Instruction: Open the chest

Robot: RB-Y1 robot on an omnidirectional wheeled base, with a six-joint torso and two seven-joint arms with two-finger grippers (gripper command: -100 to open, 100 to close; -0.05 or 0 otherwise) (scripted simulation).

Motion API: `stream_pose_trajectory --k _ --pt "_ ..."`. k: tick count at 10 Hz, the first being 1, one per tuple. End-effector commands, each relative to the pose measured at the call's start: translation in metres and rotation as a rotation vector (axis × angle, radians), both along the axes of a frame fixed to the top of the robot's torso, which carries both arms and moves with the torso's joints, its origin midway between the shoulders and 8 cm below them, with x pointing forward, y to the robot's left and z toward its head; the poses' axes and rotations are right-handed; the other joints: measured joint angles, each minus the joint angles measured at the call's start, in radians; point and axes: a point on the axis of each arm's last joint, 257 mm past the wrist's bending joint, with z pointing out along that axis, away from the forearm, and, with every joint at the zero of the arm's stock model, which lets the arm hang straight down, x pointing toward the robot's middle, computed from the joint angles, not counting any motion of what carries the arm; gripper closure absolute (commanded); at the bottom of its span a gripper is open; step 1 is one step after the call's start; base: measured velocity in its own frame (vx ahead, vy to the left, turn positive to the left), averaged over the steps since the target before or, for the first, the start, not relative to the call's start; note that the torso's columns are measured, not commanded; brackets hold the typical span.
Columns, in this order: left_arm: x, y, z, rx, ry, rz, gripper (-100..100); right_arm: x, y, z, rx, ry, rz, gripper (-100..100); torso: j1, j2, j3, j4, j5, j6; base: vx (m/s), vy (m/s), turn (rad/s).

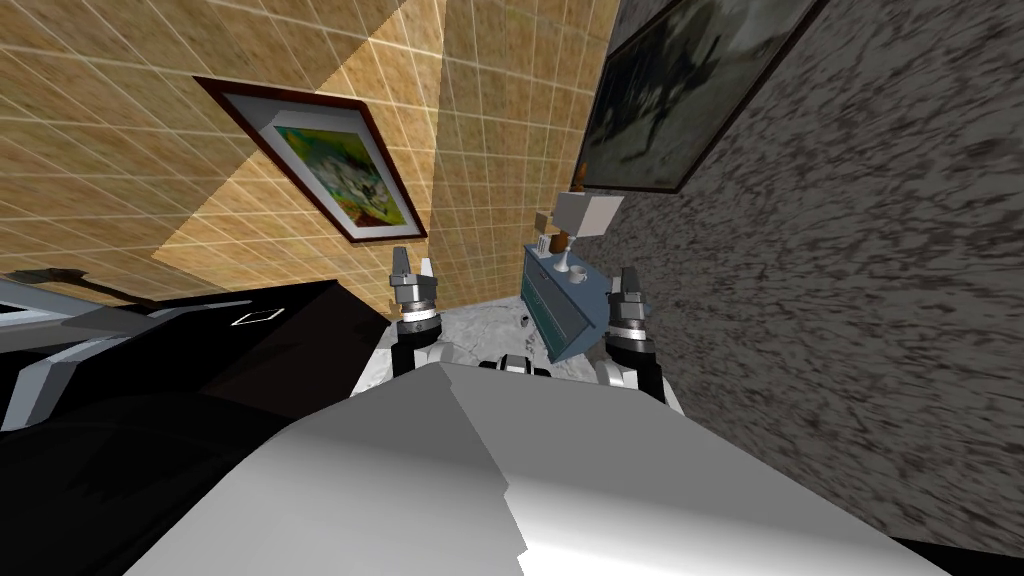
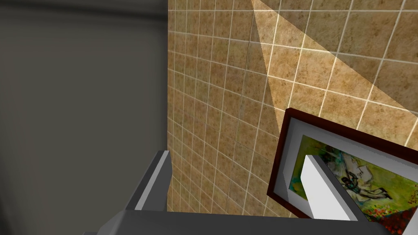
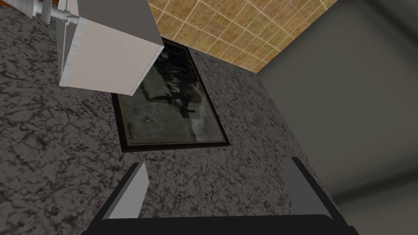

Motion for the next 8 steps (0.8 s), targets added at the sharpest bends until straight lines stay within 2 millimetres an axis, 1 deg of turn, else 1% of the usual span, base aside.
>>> stream_pose_trajectory --k 1,2,3,4,6,7,8 --pt "0.000 0.000 0.000 0.000 0.000 0.000 0 0.004 0.001 -0.006 -0.060 0.016 -0.035 -100 -0.001 0.001 0.000 0.000 0.000 0.000 0.023 0.020 -0.001" --pt "0.000 0.000 0.000 0.000 0.000 0.000 0 0.011 0.002 -0.018 -0.121 0.051 -0.055 -100 -0.003 0.003 0.001 0.001 -0.001 0.000 0.041 0.036 0.058" --pt "0.000 0.000 0.000 0.000 0.000 0.000 0 0.011 0.002 -0.018 -0.142 0.050 -0.071 -100 -0.001 0.001 0.001 0.000 0.000 0.000 0.050 0.039 0.033" --pt "0.000 0.000 0.000 0.000 0.000 0.000 0 0.019 0.002 -0.032 -0.197 0.086 -0.084 -100 -0.001 0.000 0.000 0.000 0.000 0.000 0.063 0.044 0.062" --pt "0.000 0.000 0.000 0.000 0.000 0.000 0 0.019 0.002 -0.032 -0.239 0.082 -0.115 -100 -0.001 0.000 0.000 0.000 0.000 0.000 0.043 0.035 0.015" --pt "0.000 0.000 0.000 0.000 0.000 0.000 0 0.026 0.001 -0.046 -0.297 0.118 -0.129 -100 -0.002 0.002 0.001 0.001 0.000 0.000 0.054 0.056 0.075" --pt "0.000 0.000 0.000 0.000 0.000 0.000 0 0.026 0.001 -0.046 -0.320 0.116 -0.145 -100 0.000 0.001 0.001 0.000 0.000 0.000 0.067 0.050 0.034"
